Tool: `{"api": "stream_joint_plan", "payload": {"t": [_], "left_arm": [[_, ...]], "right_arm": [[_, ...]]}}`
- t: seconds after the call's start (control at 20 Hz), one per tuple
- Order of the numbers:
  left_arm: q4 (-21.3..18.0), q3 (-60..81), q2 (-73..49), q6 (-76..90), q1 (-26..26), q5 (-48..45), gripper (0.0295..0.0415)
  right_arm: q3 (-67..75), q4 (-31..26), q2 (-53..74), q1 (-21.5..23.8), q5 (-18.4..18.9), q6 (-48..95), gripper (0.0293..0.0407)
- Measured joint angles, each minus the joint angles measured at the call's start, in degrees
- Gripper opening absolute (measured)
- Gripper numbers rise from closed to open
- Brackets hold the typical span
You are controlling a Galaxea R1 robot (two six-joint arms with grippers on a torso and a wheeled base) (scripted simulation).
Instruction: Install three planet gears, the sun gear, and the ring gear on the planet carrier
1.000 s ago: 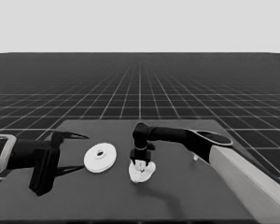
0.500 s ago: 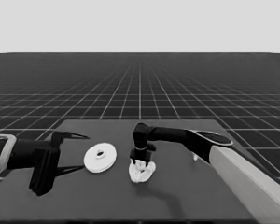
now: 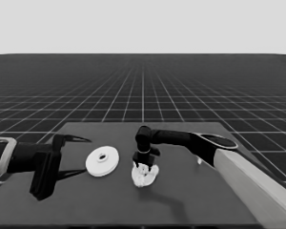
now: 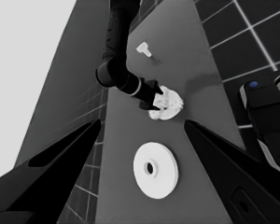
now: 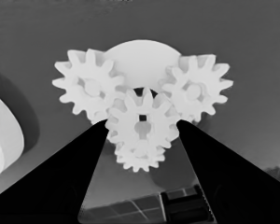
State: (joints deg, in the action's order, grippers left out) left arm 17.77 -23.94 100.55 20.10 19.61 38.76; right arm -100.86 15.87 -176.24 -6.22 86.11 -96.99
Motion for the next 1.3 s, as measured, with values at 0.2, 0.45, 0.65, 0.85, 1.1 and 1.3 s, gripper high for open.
{"api": "stream_joint_plan", "payload": {"t": [0.2, 0.45, 0.65, 0.85, 1.1, 1.3], "left_arm": [[0.0, 0.0, 0.0, 0.0, 0.0, 0.0, 0.0385], [0.0, 0.0, 0.0, 0.0, 0.0, 0.0, 0.0385], [0.0, 0.0, 0.0, 0.0, 0.0, 0.0, 0.0385], [0.0, 0.0, 0.0, 0.0, 0.0, 0.0, 0.0385], [0.0, 0.0, 0.0, 0.0, 0.0, 0.0, 0.0385], [0.0, 0.0, 0.0, 0.0, 0.0, 0.0, 0.0385]], "right_arm": [[0.0, 0.0, 0.0, 0.0, 0.0, -2.4, 0.0310], [0.0, 0.0, 0.0, 0.0, 0.0, -5.4, 0.0310], [0.0, 0.0, 0.0, 0.0, 0.0, -7.8, 0.0309], [0.0, 0.0, 0.0, 0.0, 0.0, -10.2, 0.0309], [0.0, 0.0, 0.0, 0.0, 0.0, -13.2, 0.0310], [0.0, 0.0, 0.0, 0.0, 0.0, -15.6, 0.0310]]}}
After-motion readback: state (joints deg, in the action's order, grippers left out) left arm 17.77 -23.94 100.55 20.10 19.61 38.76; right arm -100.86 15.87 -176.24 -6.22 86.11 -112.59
